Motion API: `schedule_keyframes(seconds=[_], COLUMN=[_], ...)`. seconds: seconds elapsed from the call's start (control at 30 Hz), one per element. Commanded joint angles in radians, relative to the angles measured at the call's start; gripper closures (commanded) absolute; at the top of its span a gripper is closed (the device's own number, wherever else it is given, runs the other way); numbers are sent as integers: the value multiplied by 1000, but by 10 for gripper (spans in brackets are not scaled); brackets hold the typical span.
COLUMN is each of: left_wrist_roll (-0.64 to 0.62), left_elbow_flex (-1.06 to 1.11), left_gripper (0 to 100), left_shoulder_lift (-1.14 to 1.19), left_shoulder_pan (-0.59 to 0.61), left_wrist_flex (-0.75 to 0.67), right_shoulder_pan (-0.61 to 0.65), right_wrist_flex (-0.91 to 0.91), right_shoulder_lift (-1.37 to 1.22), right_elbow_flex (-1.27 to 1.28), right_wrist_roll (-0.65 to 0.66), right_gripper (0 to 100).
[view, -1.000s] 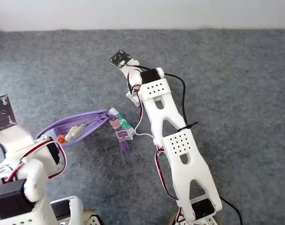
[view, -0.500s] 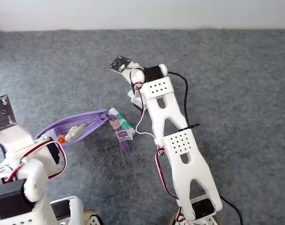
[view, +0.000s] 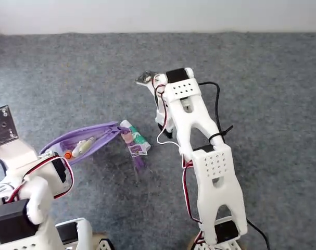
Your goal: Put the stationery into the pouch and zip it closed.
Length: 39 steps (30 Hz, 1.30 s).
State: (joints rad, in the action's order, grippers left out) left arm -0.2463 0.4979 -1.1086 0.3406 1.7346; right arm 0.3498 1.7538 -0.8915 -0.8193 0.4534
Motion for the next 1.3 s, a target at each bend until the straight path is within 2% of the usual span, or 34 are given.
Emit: schedule_keyframes(seconds=[0.0, 0.1, 0.3, 0.47, 0.57, 0.67, 0.73, 0.93, 1.03, 1.13, 1.27], left_wrist_roll=[9, 9, 9, 9, 11, 11, 9, 9, 9, 9, 9], left_elbow_flex=[1, 1, 1, 1, 1, 1, 1, 2, 2, 2, 2], left_gripper=[987, 987, 987, 987, 987, 987, 987, 987, 987, 987, 987], left_shoulder_lift=[8, 8, 8, 8, 8, 8, 8, 8, 8, 8, 8], left_shoulder_pan=[5, 5, 5, 5, 5, 5, 5, 5, 5, 5, 5], left_wrist_flex=[11, 11, 15, 15, 15, 15, 15, 15, 15, 15, 12], right_shoulder_pan=[12, 13, 59, 90, 88, 85, 85, 119, 120, 133, 171], right_wrist_flex=[39, 10, -120, -145, -145, -133, -101, 42, 44, 45, 45], right_shoulder_lift=[116, 114, 93, 18, -22, -35, -27, 94, 194, 291, 458], right_elbow_flex=[25, 25, 25, 25, 25, 25, 25, 25, 31, 41, 183], right_wrist_roll=[-61, -66, -68, -68, -68, -64, -68, -87, -181, -221, -281], right_gripper=[805, 742, 742, 749, 838, 998, 961, 991, 991, 991, 991])
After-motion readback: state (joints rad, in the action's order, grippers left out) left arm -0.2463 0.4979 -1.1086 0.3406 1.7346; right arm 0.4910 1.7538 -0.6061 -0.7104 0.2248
